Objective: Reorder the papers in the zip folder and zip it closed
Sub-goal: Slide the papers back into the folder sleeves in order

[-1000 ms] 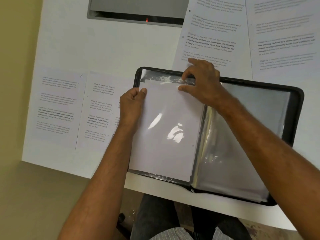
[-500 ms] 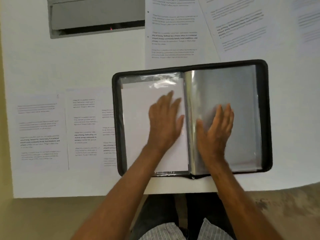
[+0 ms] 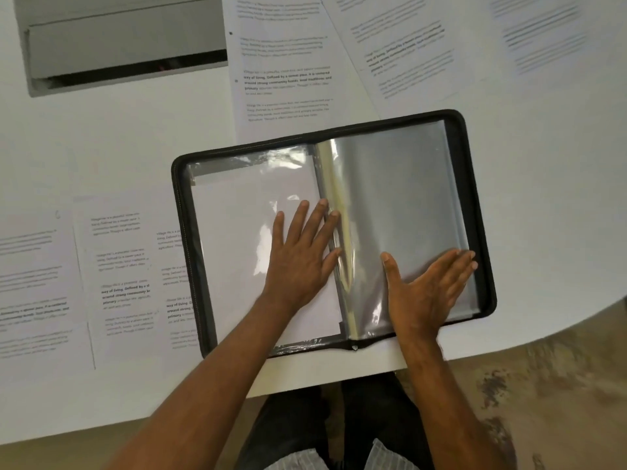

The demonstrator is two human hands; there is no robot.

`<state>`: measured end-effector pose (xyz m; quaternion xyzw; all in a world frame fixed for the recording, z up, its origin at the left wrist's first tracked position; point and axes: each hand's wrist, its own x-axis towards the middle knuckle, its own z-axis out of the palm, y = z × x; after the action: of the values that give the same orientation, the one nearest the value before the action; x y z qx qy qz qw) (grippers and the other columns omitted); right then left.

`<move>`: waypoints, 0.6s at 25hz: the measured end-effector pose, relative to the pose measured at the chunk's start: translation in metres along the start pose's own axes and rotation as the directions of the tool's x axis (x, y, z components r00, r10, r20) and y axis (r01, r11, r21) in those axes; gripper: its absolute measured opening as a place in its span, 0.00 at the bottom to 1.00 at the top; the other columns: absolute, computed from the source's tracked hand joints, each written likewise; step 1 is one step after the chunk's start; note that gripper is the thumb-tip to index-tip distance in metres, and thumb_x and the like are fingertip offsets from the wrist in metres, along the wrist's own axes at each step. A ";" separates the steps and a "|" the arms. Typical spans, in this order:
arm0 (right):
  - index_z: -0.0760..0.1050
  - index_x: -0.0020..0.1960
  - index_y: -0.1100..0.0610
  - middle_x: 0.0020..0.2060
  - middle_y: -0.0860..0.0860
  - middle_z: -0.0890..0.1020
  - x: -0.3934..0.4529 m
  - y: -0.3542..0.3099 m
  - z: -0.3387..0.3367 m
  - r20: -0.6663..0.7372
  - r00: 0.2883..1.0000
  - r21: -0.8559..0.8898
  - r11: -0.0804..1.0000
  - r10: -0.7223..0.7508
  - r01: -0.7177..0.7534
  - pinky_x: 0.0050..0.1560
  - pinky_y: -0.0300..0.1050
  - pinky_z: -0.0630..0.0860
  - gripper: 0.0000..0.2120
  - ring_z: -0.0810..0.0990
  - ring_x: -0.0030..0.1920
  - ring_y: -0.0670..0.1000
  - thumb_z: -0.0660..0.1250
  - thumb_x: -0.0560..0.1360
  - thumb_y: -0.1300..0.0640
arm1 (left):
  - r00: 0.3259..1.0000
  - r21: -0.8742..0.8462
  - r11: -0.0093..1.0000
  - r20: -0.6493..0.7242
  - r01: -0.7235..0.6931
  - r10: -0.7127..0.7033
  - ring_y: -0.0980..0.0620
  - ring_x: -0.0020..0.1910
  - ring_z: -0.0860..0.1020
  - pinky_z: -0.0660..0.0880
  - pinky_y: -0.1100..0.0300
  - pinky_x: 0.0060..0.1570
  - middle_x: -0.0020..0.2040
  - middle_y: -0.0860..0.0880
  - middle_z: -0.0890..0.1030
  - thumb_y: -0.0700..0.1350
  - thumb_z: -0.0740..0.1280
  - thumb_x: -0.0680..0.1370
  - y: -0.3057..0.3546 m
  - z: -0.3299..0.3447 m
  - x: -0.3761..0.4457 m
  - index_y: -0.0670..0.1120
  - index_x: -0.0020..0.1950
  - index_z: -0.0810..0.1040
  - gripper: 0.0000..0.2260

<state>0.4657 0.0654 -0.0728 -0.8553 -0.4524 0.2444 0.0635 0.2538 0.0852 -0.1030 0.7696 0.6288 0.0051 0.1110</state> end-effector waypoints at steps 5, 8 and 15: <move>0.41 0.84 0.58 0.83 0.53 0.37 -0.001 -0.002 0.001 -0.011 0.996 -0.032 0.995 -0.092 0.092 0.81 0.62 0.52 0.52 0.33 0.82 0.54 0.58 0.77 0.26 | 1.000 -0.010 1.000 -0.028 0.000 0.000 0.45 0.83 0.50 0.52 0.36 0.77 0.84 0.48 0.54 0.61 0.52 0.86 -0.002 -0.002 0.000 0.51 0.83 0.56 0.28; 0.48 0.84 0.56 0.84 0.52 0.40 -0.003 -0.004 0.001 -0.024 0.989 -0.031 0.989 -0.143 0.142 0.79 0.65 0.58 0.45 0.37 0.83 0.53 0.59 0.79 0.31 | 0.996 -0.103 0.995 -0.082 0.014 -0.022 0.45 0.79 0.61 0.59 0.39 0.74 0.80 0.49 0.65 0.59 0.57 0.84 -0.001 -0.010 0.004 0.52 0.79 0.67 0.24; 0.55 0.79 0.50 0.80 0.52 0.61 0.009 -0.026 -0.014 -0.051 0.982 0.114 0.976 -0.180 0.185 0.71 0.70 0.69 0.46 0.63 0.78 0.59 0.78 0.71 0.43 | 0.801 -0.567 0.750 -0.243 0.342 -0.548 0.44 0.67 0.71 0.65 0.53 0.69 0.67 0.45 0.76 0.47 0.68 0.78 -0.094 -0.056 0.099 0.46 0.66 0.77 0.17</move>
<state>0.4569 0.0889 -0.0554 -0.8097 -0.5124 0.2465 0.1454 0.1753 0.2076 -0.0781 0.5204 0.7828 0.2939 0.1737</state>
